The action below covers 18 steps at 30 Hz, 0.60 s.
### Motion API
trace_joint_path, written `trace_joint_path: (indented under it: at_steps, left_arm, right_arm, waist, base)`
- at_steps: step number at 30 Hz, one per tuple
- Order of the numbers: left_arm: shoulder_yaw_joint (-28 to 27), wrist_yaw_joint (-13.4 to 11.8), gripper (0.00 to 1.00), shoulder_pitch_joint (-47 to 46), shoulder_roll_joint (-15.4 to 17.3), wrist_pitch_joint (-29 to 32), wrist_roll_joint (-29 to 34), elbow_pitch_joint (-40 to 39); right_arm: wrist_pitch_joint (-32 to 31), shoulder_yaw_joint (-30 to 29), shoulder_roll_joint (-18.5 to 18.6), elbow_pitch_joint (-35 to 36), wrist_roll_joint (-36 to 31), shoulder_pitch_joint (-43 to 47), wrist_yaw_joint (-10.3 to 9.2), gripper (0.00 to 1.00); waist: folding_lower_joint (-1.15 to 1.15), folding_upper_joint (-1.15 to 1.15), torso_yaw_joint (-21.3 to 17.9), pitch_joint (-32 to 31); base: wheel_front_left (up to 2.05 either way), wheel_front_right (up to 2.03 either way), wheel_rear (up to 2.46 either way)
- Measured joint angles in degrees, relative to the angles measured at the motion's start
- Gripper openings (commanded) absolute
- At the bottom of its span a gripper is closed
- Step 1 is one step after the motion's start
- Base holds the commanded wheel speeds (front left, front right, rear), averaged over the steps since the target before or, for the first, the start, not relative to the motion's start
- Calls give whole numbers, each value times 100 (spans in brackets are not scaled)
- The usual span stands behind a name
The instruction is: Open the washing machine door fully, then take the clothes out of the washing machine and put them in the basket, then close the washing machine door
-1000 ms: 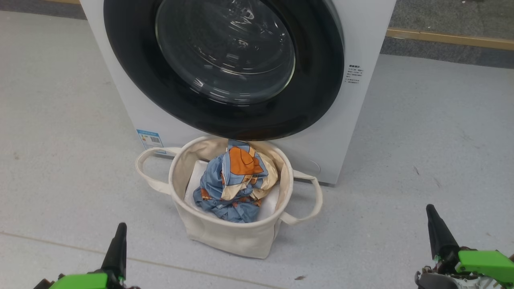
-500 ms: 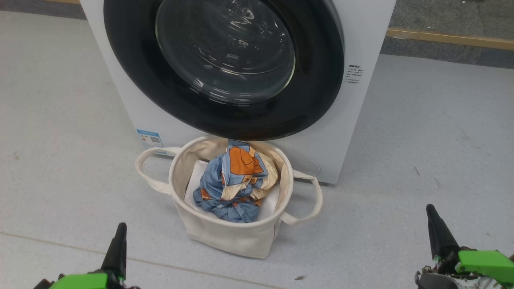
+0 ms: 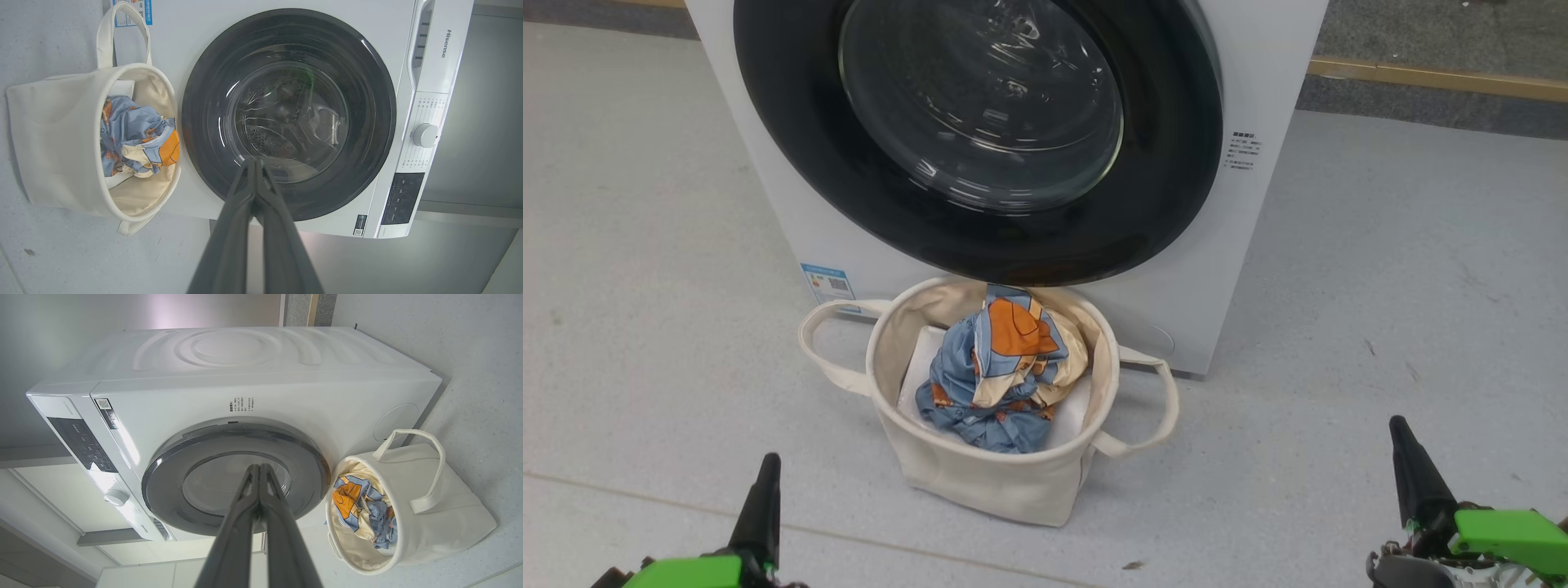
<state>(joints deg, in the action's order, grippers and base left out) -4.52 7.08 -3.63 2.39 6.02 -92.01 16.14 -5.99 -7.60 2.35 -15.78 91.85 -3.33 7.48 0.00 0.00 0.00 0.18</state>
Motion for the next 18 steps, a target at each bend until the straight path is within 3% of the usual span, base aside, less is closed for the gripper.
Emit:
trace_joint_path:
  at_steps: [18]
  left_arm:
    - [-1, 1, 0, 0, 0, 0, 0, 0]
  right_arm:
    - [0, 0, 0, 0, 0, 0, 0, 0]
  waist:
    - [0, 0, 0, 0]
  base:
    - [0, 0, 0]
